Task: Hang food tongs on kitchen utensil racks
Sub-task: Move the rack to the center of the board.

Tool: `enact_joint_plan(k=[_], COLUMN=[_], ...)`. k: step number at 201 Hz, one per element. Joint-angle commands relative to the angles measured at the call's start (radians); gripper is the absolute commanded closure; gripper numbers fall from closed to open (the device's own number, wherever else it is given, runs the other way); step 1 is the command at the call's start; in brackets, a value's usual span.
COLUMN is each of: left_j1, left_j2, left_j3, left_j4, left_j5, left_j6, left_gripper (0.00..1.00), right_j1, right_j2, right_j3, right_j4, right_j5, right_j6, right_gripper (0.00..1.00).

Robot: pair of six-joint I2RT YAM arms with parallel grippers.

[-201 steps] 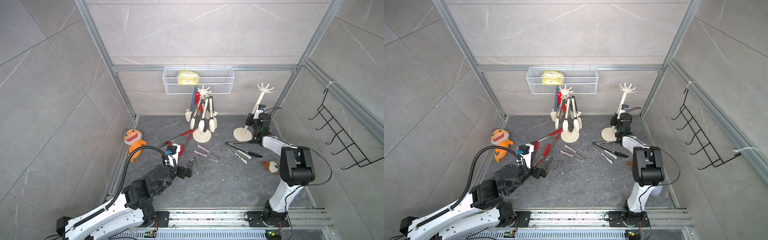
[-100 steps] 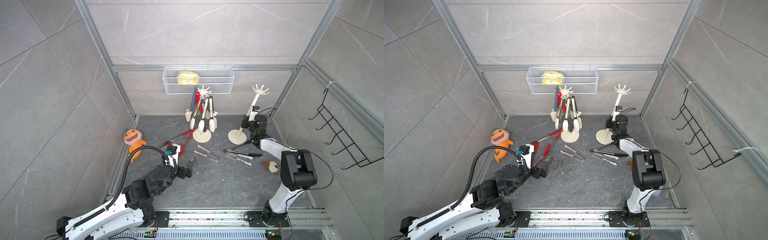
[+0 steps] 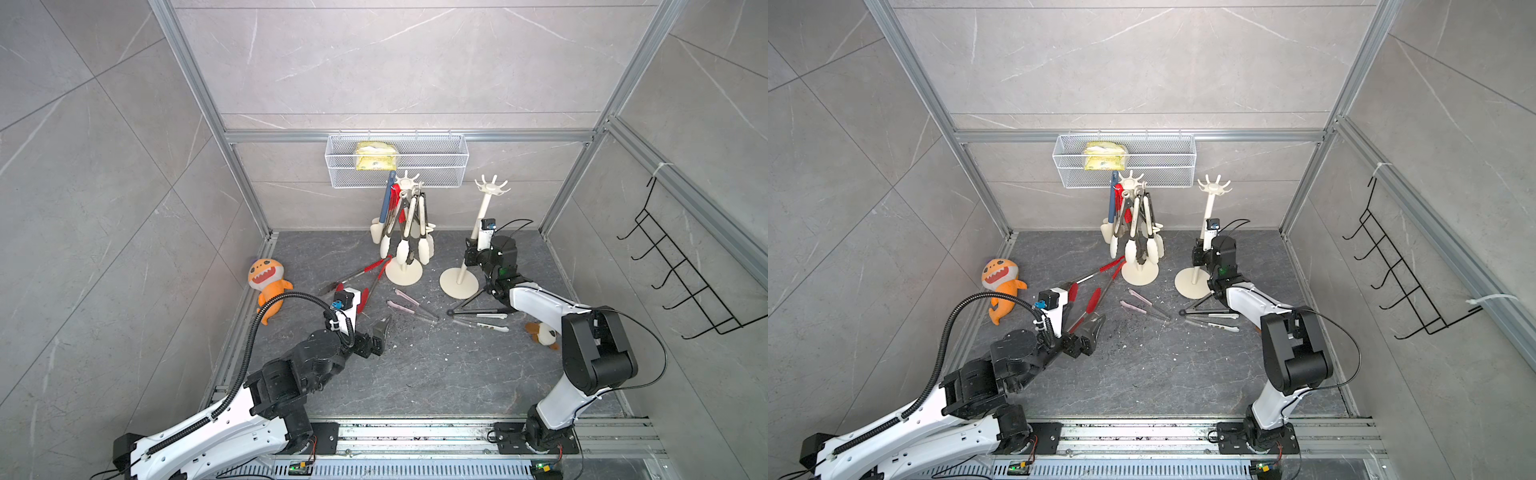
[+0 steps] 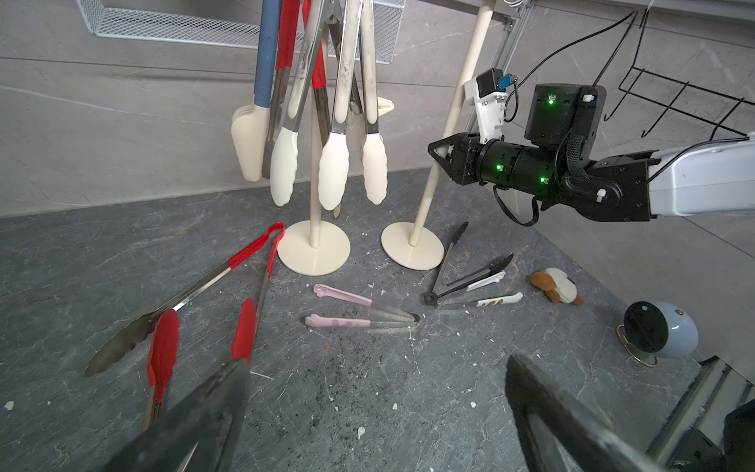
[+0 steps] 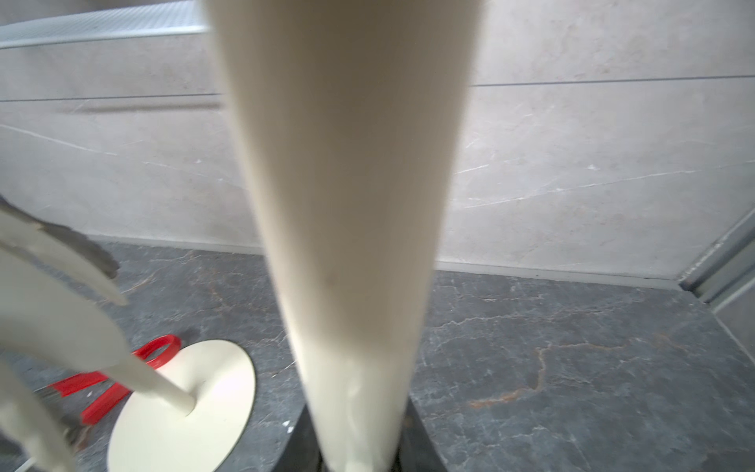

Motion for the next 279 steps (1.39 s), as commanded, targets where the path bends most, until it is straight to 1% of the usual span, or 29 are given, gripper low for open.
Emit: enact_joint_plan(k=[1,34,56,151,239,264,279], left_j1=[-0.002,-0.001,-0.002,-0.001,-0.001,-0.001,-0.001], left_j2=[-0.013,-0.032,-0.041,-0.038,-0.017,-0.004,0.009], left_j3=[-0.005,-0.019,-0.022,-0.024,-0.023,-0.021,-0.011], left_j4=[0.02,0.018,-0.017,-0.106,-0.196,-0.212,-0.22], left_j5=[-0.035,-0.067,-0.093,-0.115,-0.155,-0.151,-0.143], left_j6=[-0.008,-0.028,-0.054,-0.131,-0.229,-0.244,-0.248], left_gripper=[0.0,0.0,0.0,0.0,0.0,0.0,0.0], right_j1=[0.039,0.084,0.106,0.201,0.231,0.23,0.229], right_j2=[-0.059,-0.079,-0.085,-0.102,-0.11,-0.104,-0.104], right_j3=[-0.013,-0.034,-0.048,-0.091,-0.119,-0.127,-0.131], right_j4=[-0.004,-0.01,-0.01,0.006,0.015,0.016,0.012], right_j5=[-0.042,-0.036,-0.031,0.003,0.006,0.008,0.008], right_j6=[0.029,0.032,0.04,0.069,0.105,0.104,0.103], right_gripper=[0.82,0.82,0.82,0.82,0.82,0.8,0.76])
